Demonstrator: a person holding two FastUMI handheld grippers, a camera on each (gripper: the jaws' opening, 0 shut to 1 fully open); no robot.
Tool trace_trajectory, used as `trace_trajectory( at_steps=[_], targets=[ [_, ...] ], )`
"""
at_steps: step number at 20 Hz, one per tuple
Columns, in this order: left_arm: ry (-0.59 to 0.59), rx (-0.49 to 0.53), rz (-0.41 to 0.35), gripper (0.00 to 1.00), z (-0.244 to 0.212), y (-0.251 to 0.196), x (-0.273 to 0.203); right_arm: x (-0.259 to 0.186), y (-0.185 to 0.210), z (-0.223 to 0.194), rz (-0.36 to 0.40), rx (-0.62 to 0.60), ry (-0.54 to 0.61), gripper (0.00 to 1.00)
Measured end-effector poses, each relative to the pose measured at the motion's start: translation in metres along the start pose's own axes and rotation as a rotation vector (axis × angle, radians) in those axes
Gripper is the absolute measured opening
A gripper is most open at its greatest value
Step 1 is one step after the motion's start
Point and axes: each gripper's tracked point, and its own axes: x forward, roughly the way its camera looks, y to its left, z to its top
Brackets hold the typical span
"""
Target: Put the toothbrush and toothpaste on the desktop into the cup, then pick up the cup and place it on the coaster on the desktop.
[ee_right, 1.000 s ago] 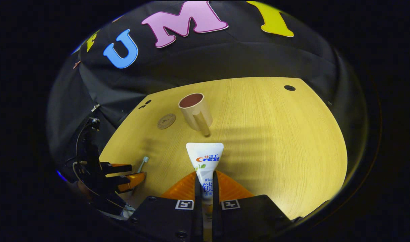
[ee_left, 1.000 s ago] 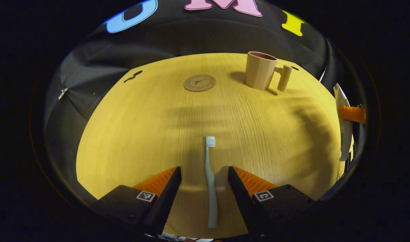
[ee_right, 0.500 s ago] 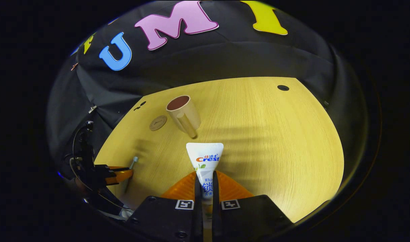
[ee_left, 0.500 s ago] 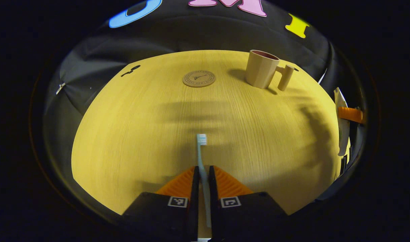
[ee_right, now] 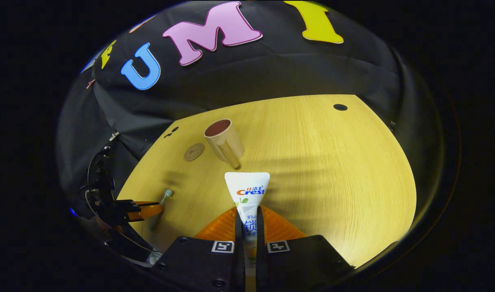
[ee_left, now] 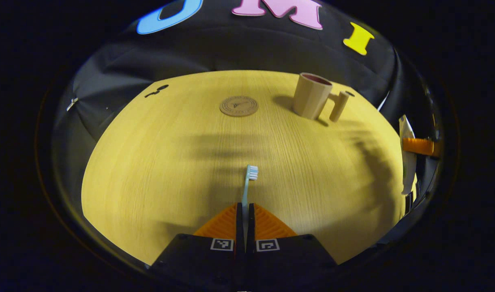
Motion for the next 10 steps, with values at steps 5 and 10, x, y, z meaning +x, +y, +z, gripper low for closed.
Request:
trace_trajectory(
  at_steps=[5,10],
  targets=[
    [-0.208,-0.147,-0.085,0.06,0.063,-0.017,-0.041,-0.01,0.023,0.044,0.069,0.014,-0.108,0.14],
    [-0.357,-0.196,-0.171,0.06,0.101,-0.043,-0.08,-0.006,0.047,0.125,0.13,-0.003,-0.253,0.14]
  ],
)
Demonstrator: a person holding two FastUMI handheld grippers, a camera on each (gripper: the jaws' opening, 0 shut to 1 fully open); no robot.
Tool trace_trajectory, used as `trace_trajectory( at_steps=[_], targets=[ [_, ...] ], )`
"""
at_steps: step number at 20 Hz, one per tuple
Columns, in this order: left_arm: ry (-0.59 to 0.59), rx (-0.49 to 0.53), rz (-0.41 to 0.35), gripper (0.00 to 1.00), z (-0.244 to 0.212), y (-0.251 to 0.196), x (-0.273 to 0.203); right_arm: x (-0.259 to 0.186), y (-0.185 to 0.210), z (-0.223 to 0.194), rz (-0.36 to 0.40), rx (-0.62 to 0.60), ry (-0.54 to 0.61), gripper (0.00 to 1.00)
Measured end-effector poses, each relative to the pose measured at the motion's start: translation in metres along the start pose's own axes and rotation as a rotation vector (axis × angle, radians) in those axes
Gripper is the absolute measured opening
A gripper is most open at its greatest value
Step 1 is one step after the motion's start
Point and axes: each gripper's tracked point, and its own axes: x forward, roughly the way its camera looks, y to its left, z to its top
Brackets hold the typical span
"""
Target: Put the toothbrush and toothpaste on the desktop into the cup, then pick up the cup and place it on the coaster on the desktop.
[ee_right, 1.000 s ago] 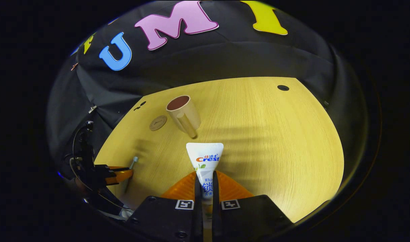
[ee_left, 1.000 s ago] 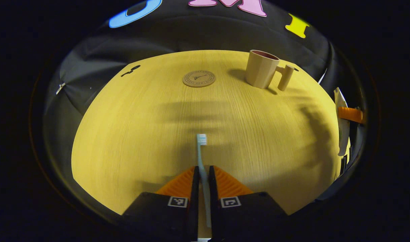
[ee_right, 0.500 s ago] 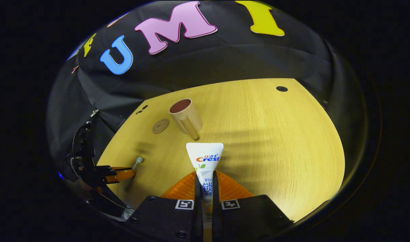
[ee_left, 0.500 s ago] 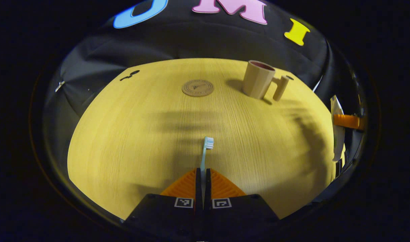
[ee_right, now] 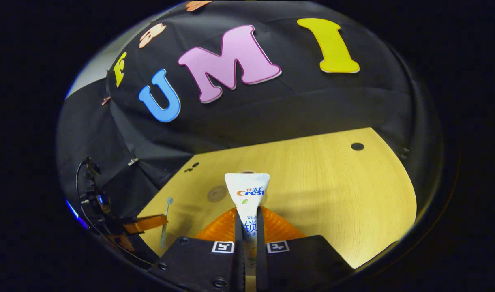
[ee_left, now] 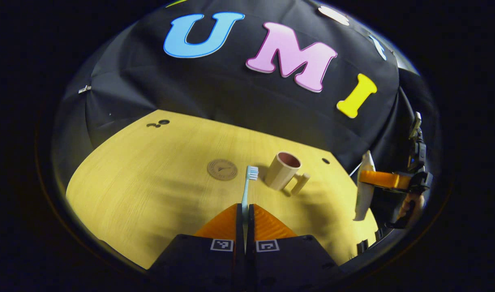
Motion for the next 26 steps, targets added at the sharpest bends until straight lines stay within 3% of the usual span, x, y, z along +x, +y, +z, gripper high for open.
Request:
trace_trajectory(
  at_steps=[6,11,18,26],
  targets=[
    [-0.066,-0.069,-0.028,0.06,0.006,-0.024,-0.024,0.062,0.036,0.084,0.111,-0.047,-0.164,0.14],
    [-0.086,-0.104,0.006,0.06,0.001,-0.022,-0.041,0.134,0.052,0.109,0.182,-0.07,-0.232,0.14],
    [-0.126,-0.144,0.045,0.06,0.001,-0.019,-0.044,0.204,0.038,0.067,0.186,-0.128,-0.184,0.14],
    [-0.137,-0.167,0.089,0.06,-0.003,-0.008,-0.047,0.222,0.014,0.015,0.136,-0.174,-0.103,0.14]
  ],
)
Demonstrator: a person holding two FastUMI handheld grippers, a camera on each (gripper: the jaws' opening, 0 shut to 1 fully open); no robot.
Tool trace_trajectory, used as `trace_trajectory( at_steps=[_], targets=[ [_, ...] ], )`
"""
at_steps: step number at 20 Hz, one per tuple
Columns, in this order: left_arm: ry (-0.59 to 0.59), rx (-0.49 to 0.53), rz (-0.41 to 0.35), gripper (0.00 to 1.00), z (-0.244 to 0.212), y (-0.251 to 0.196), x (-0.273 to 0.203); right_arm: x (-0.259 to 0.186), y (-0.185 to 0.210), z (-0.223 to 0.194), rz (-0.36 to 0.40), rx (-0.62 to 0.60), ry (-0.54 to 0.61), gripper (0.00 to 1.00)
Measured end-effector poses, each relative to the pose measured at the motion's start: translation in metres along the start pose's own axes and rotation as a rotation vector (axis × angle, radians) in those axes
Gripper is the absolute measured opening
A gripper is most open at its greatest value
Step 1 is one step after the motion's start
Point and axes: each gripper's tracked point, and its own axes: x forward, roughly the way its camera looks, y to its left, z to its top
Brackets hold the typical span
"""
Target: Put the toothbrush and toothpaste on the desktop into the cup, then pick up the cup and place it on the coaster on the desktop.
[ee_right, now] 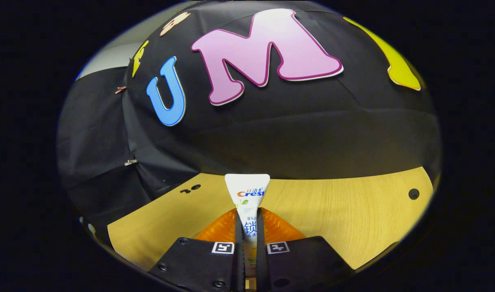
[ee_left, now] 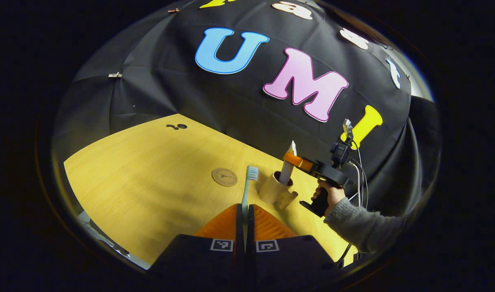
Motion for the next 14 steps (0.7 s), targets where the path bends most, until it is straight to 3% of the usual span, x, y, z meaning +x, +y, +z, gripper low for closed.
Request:
trace_trajectory(
  at_steps=[5,10,11,13,14],
  targets=[
    [-0.011,0.007,0.011,0.06,0.002,0.0,-0.002,-0.005,-0.002,-0.014,-0.014,0.013,0.02,0.16],
    [-0.034,-0.001,-0.002,0.06,0.009,-0.005,-0.001,-0.016,0.0,-0.036,-0.006,0.01,0.089,0.22],
    [-0.041,-0.005,-0.007,0.06,0.013,-0.007,0.0,-0.018,0.001,-0.033,-0.002,0.021,0.076,0.29],
    [-0.063,-0.01,-0.025,0.06,0.024,-0.013,0.003,-0.025,0.0,-0.027,-0.006,0.047,0.067,0.32],
    [-0.079,-0.009,-0.037,0.06,0.031,-0.016,0.006,-0.03,-0.004,-0.024,-0.021,0.052,0.064,0.26]
  ],
)
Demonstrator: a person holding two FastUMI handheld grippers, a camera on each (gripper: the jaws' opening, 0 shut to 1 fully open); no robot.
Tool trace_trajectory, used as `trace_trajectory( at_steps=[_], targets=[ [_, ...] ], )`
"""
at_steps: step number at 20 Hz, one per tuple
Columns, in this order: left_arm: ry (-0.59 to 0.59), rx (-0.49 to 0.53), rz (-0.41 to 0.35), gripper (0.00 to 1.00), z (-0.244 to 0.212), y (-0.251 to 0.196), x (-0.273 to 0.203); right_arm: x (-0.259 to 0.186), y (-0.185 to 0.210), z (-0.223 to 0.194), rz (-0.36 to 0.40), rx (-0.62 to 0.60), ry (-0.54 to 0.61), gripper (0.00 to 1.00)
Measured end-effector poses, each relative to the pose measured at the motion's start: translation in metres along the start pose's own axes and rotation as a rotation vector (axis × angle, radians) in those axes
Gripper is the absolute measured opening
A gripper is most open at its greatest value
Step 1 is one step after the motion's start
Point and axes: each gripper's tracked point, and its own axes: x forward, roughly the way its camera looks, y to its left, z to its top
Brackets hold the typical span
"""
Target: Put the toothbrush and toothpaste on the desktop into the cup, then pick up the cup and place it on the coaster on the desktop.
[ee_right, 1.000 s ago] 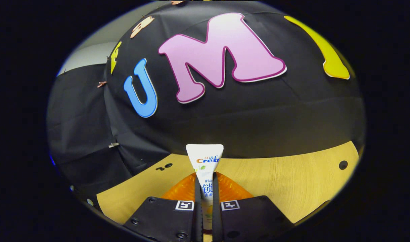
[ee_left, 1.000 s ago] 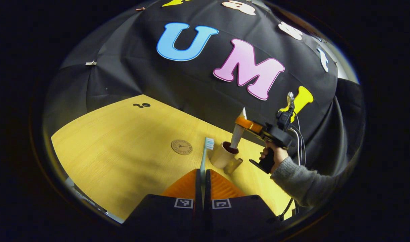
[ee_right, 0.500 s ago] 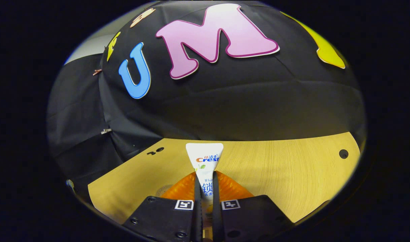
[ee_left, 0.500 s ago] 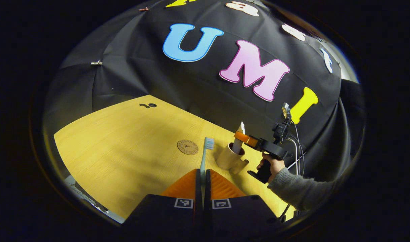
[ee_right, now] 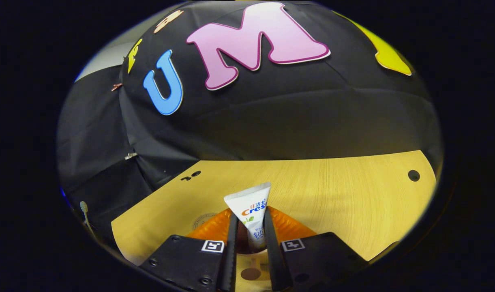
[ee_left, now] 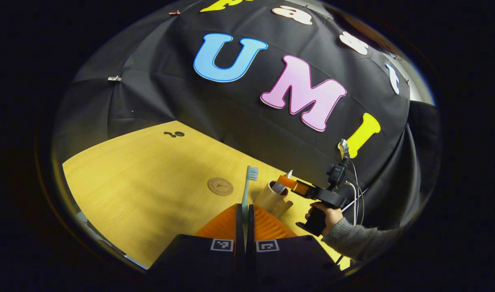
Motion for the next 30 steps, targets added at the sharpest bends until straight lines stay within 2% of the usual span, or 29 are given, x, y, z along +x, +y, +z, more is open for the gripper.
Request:
trace_trajectory(
  at_steps=[1,2,3,4,5,6,9,10,11,16,20,23,30],
  targets=[
    [-0.016,0.001,-0.019,0.06,0.009,-0.006,0.004,-0.006,-0.003,0.001,-0.015,0.009,-0.002,0.37],
    [-0.034,0.004,-0.039,0.06,0.016,-0.013,0.009,-0.012,-0.006,0.002,-0.024,0.022,-0.006,0.38],
    [-0.049,0.009,-0.059,0.06,0.024,-0.021,0.014,-0.02,-0.008,0.004,-0.029,0.037,-0.012,0.39],
    [-0.066,0.016,-0.079,0.06,0.03,-0.029,0.021,-0.028,-0.008,0.007,-0.025,0.056,-0.026,0.29],
    [-0.084,0.025,-0.099,0.06,0.037,-0.036,0.026,-0.033,-0.007,0.01,-0.022,0.07,-0.034,0.39],
    [-0.101,0.029,-0.117,0.06,0.044,-0.044,0.032,-0.041,-0.006,0.014,-0.022,0.08,-0.049,0.4],
    [-0.143,0.011,-0.183,0.06,0.061,-0.07,0.055,-0.066,-0.007,0.032,-0.03,0.106,-0.096,0.41],
    [-0.155,0.0,-0.207,0.06,0.066,-0.078,0.062,-0.074,-0.008,0.034,-0.032,0.106,-0.104,0.31],
    [-0.166,-0.006,-0.224,0.06,0.07,-0.085,0.071,-0.084,-0.01,0.035,-0.039,0.098,-0.111,0.41],
    [-0.251,-0.018,-0.304,0.06,0.093,-0.115,0.116,-0.131,-0.026,0.002,-0.079,0.049,-0.056,0.41],
    [-0.324,-0.039,-0.327,0.06,0.105,-0.126,0.154,-0.154,-0.032,-0.034,-0.096,0.085,0.001,0.4],
    [-0.359,-0.017,-0.318,0.06,0.107,-0.126,0.183,-0.166,-0.032,-0.052,-0.1,0.107,0.026,0.41],
    [-0.355,-0.007,-0.293,0.06,0.074,-0.105,0.255,-0.173,-0.031,-0.064,-0.102,0.108,0.04,0.41]
  ],
)
